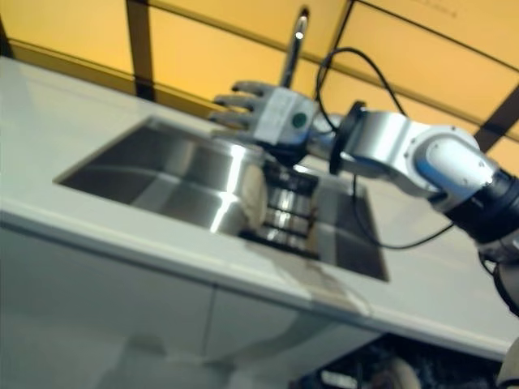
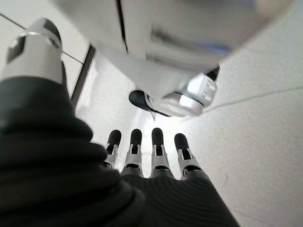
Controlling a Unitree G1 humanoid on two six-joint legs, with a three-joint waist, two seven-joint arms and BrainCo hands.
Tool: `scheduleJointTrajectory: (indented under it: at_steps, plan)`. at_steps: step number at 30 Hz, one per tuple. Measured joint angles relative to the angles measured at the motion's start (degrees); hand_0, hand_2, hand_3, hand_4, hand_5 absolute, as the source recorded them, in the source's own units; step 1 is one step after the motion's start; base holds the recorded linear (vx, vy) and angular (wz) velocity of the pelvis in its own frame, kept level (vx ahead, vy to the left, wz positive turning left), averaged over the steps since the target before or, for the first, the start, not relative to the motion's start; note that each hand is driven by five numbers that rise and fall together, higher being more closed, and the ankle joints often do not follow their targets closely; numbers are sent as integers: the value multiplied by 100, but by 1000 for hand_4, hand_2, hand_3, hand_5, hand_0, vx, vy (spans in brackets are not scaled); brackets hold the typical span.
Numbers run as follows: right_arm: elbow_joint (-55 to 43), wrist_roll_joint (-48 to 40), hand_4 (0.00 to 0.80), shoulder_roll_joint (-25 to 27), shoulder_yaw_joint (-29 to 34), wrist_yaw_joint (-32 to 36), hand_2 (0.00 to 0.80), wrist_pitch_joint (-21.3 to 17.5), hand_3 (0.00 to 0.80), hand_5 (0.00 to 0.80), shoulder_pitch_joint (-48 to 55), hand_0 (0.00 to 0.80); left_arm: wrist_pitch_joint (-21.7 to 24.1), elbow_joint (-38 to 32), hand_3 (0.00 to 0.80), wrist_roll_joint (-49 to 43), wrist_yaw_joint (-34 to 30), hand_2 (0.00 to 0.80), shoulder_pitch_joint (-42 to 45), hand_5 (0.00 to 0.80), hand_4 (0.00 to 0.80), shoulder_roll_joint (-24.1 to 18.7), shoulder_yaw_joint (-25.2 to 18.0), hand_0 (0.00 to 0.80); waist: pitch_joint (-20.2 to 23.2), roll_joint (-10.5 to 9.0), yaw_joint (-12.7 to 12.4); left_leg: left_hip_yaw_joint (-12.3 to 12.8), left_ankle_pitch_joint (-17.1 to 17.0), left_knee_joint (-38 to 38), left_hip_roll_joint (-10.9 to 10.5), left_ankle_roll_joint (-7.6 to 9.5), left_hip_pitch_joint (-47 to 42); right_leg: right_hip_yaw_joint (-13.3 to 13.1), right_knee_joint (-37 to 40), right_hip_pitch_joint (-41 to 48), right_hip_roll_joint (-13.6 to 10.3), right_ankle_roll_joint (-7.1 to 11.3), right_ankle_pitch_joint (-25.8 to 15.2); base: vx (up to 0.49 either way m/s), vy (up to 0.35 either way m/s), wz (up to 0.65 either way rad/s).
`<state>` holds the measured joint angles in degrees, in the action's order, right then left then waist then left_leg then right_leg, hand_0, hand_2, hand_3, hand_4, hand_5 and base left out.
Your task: Take plates into dishwasher
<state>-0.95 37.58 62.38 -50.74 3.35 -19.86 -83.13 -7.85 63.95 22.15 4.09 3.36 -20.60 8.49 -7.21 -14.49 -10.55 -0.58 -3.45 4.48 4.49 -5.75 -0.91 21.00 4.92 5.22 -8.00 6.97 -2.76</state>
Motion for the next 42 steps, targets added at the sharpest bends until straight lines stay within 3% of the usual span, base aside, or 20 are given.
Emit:
scheduleJointTrajectory:
  at_steps: [4,8,12,15,20,42]
  plan:
    - [-16,-1,0,-164,-88,5,0,-2,0,0,47,0,56,-282,0,264,36,0,18,0,0,-120,-16,0,-8,-11,-1,-26,-14,-20,-8,5,73,5,0,-28,-4,5,6,1,-48,6]
    - [-203,30,0,-336,27,152,0,42,0,0,493,0,654,31,0,610,-10,0,-11,0,0,-182,-57,0,-144,-74,13,-53,-23,-81,25,-14,251,9,1,-127,31,25,19,-129,-57,3]
    - [89,119,0,-336,-551,145,0,471,0,0,-2,0,935,-36,0,610,-197,0,-22,0,0,-273,37,0,-446,-41,-29,-168,-133,-199,38,-30,666,49,0,-372,81,-7,-6,-156,7,26]
    - [165,118,0,-336,-924,109,0,682,0,0,-466,0,960,-70,0,614,-308,0,-24,0,0,-320,149,0,-730,64,-156,-192,-193,-197,17,-13,845,49,-1,-538,72,-93,-72,-78,28,9]
    - [116,117,0,-338,-941,111,0,790,0,0,-523,0,993,-144,0,617,-384,0,-19,0,0,-306,161,0,-896,105,-172,-261,-204,-185,-3,-7,899,50,-1,-546,64,-92,-70,-9,7,8]
    - [239,306,0,-335,-946,276,0,894,0,0,-524,0,1095,-317,0,809,-454,0,-270,0,0,-305,275,0,-979,187,-135,-254,-218,-183,-4,-7,944,49,-1,-597,61,-93,-69,0,0,0]
